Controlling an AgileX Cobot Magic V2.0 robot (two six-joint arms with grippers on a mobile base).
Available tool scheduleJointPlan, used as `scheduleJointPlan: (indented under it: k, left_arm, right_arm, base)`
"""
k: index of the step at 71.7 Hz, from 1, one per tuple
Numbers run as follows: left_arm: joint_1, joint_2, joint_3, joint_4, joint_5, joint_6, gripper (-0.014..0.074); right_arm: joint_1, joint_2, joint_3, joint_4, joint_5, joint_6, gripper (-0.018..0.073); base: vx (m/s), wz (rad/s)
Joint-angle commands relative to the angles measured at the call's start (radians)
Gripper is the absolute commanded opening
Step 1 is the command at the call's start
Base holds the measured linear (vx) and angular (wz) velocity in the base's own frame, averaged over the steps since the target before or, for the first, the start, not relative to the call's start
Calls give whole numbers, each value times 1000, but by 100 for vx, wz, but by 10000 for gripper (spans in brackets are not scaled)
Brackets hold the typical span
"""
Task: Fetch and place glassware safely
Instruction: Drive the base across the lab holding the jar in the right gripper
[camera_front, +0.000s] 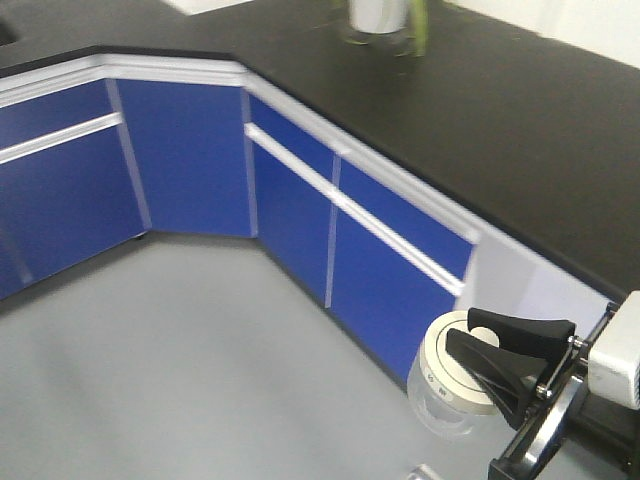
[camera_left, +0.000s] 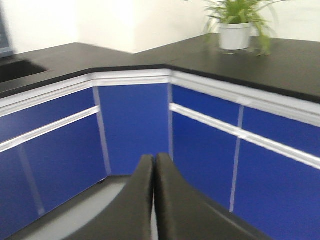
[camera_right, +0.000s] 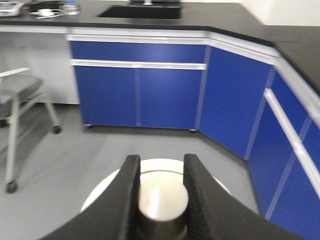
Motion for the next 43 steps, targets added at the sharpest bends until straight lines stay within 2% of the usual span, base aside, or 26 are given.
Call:
scheduleJointPlan:
  k: [1,43]
  left_arm:
    - [-5,10,-27,-8,-73,-2,-7]
    - [-5,10,-27,-8,-73,-2,-7]
  right_arm:
    - [1,-6,-33,36,-53,-8,-3]
    - [1,-6,-33,36,-52,-8,-3]
  base:
    - [34,-75]
    - [27,-79]
